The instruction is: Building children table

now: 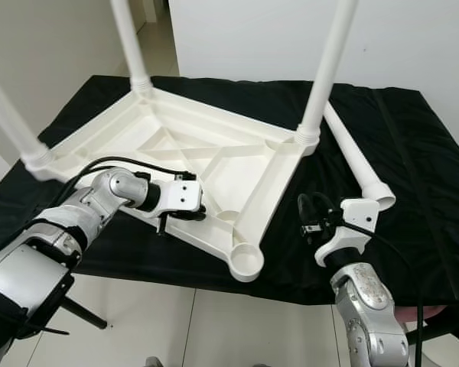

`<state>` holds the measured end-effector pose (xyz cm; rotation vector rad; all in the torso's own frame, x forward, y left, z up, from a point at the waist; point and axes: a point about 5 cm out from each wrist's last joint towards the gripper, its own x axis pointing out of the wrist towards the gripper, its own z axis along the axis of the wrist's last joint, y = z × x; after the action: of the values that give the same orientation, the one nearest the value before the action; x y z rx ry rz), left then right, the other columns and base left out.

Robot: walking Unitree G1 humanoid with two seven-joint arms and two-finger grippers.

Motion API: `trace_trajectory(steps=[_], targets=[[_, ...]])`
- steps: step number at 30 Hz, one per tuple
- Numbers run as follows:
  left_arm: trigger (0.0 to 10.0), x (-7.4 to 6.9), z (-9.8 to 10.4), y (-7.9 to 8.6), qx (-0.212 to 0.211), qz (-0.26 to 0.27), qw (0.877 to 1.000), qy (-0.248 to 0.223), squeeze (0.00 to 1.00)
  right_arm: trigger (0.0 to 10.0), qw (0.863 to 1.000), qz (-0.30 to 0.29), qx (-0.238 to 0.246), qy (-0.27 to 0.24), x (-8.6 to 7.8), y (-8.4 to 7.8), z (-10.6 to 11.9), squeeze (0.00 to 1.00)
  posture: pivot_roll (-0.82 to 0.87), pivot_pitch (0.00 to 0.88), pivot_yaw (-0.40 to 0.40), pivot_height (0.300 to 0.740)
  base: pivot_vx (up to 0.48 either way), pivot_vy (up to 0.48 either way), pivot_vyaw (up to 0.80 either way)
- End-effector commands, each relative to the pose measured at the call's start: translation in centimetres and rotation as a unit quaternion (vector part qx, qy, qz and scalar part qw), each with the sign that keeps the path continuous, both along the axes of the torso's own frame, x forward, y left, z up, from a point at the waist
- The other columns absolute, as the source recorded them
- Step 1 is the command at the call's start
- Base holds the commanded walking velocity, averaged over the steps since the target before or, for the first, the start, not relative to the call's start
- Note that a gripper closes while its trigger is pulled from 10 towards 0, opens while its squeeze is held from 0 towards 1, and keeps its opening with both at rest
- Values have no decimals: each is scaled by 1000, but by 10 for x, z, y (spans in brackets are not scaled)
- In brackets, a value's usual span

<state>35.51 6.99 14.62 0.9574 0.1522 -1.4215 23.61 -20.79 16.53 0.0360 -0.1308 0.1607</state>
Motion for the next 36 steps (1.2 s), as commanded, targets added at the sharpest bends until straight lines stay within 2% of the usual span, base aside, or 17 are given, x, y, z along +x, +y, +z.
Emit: trace_trajectory(steps=[1,9,11,18,19,20,21,22,24,36], targets=[[0,-9,-29,13,31,16,998,60,0,10000,1000,1,-3,-1,0,0,3,0,-201,59,88,740,0,0,0],[0,-10,-32,13,15,31,997,69,0,10000,1000,-4,-3,-3,2,-1,4,0,-200,55,87,740,0,0,0],[0,-7,-33,14,-4,65,996,68,0,10000,1000,-13,5,-7,4,0,5,0,-203,47,87,740,0,0,0],[0,0,-26,16,-52,114,990,62,0,10000,1000,-24,14,-11,7,2,5,0,-197,34,84,740,0,0,0],[0,5,-20,17,-76,143,985,55,0,10000,999,-31,17,-11,9,2,5,0,-194,33,85,740,0,0,0],[0,5,-20,17,-76,143,985,55,0,10000,999,-31,17,-11,9,2,5,0,-194,33,85,740,0,0,0],[0,14,-12,20,-109,195,974,42,0,10000,999,-41,23,-11,14,2,5,0,-194,33,85,740,0,0,0],[0,14,-12,20,-109,195,974,42,0,10000,999,-41,23,-11,14,2,5,0,-194,33,85,740,0,0,0],[0,17,-10,21,-125,228,965,38,0,10000,999,-42,27,-13,17,4,5,0,-179,31,78,740,0,0,0],[0,13,-19,20,-101,224,969,40,0,10000,999,-34,28,-15,21,6,6,0,-161,32,71,740,0,0,0]])
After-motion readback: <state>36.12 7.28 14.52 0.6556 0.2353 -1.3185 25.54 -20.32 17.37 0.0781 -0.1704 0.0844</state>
